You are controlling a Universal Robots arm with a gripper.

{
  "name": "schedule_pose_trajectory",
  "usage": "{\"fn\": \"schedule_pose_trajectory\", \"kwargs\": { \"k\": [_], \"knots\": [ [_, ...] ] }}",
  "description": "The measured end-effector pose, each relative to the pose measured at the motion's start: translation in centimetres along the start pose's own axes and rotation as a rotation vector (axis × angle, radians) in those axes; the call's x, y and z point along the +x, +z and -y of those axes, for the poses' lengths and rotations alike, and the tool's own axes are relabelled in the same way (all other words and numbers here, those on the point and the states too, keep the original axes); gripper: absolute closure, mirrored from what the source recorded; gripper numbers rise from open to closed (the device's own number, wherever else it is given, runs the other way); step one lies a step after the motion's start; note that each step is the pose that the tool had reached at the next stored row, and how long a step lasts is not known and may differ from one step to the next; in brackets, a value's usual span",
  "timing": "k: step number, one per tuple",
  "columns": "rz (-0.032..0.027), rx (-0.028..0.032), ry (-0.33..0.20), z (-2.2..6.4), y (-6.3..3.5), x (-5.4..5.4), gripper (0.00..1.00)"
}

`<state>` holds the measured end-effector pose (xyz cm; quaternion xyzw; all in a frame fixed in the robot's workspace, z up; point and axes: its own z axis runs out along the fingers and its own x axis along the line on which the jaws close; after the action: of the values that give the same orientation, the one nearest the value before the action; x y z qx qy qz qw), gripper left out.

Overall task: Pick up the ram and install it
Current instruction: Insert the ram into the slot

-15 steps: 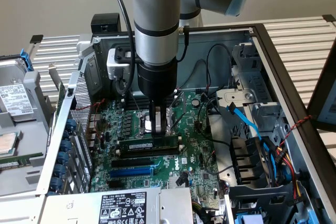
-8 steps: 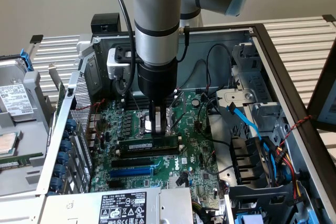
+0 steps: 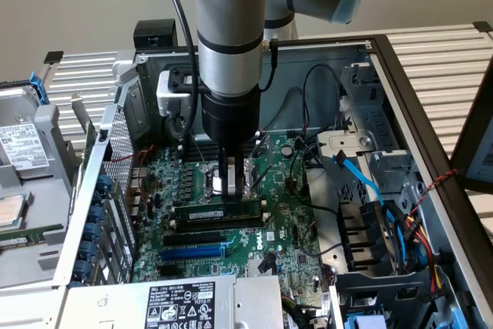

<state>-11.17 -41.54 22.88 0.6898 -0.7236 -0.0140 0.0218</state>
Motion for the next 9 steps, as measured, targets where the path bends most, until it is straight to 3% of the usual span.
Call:
{"fn": "schedule_pose_trajectory", "kwargs": {
  "k": [9],
  "knots": [
    [0.0016,0.0006,0.000,-0.03,0.01,0.13,0.88]
  ]
}}
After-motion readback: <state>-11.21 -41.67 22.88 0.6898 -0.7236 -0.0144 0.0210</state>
